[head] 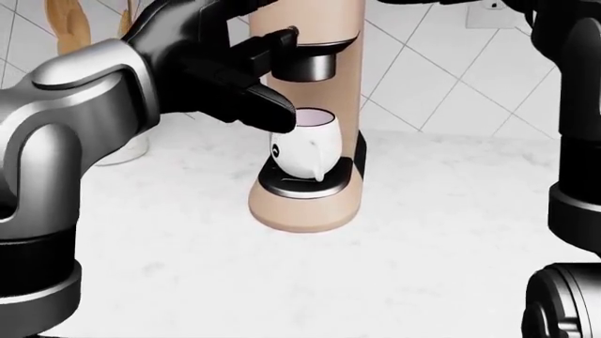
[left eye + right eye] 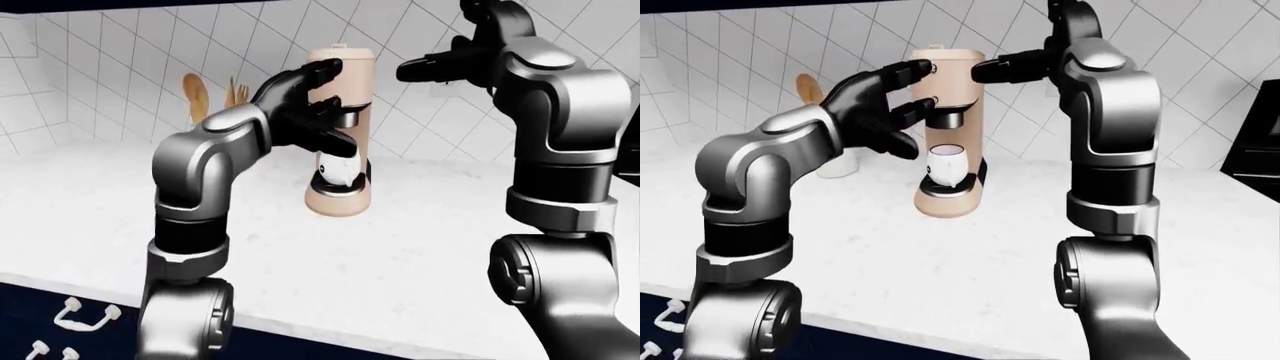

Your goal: Press the button on the coffee machine to serve coffee.

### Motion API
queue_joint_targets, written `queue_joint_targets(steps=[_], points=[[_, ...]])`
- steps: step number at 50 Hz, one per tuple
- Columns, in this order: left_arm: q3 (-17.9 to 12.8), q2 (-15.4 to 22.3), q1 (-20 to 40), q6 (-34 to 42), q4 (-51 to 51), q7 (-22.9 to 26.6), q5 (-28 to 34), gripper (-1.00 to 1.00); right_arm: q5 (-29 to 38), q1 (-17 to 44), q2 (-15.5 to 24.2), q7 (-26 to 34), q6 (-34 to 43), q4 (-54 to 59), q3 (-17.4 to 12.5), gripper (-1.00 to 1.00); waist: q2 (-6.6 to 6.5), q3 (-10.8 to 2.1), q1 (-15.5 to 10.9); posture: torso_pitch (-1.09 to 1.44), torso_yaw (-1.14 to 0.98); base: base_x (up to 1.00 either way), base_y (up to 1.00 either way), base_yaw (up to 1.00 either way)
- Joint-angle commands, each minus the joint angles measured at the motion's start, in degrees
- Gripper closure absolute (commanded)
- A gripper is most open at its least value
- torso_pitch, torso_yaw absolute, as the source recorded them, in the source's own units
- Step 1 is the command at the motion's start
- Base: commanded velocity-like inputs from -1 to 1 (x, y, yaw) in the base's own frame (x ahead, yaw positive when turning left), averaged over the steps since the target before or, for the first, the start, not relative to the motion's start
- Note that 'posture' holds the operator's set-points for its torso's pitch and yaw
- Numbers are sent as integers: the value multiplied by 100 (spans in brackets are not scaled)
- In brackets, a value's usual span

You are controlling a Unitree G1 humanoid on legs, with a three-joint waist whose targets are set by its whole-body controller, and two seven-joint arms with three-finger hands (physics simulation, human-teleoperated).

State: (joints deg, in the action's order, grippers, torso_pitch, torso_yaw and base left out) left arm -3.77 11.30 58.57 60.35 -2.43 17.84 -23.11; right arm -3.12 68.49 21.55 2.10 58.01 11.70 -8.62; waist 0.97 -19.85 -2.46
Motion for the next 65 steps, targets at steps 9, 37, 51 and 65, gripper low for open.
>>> queue_joint_targets(steps=[9, 37, 51, 65], points=[[-83, -13, 380, -513, -365, 129, 192, -100, -19, 136, 44, -39, -179, -161, -42, -100, 28, -45, 2, -55, 0, 0, 0, 0], [-64, -125, 660, -1245, -1491, 330, 518, -100, -135, -22, 40, -123, -167, -308, -70, -100, 51, -58, 20, -55, 0, 0, 0, 0], [-62, -150, 920, -1657, -2158, 400, 601, -100, -173, -89, 44, -146, -223, -299, -81, -100, 62, -65, 28, -55, 0, 0, 0, 0], [-38, -257, 1096, -2127, -2854, 512, 707, -100, -214, -139, 101, -158, -139, -416, -114, -100, 83, -67, 32, -55, 0, 0, 0, 0]])
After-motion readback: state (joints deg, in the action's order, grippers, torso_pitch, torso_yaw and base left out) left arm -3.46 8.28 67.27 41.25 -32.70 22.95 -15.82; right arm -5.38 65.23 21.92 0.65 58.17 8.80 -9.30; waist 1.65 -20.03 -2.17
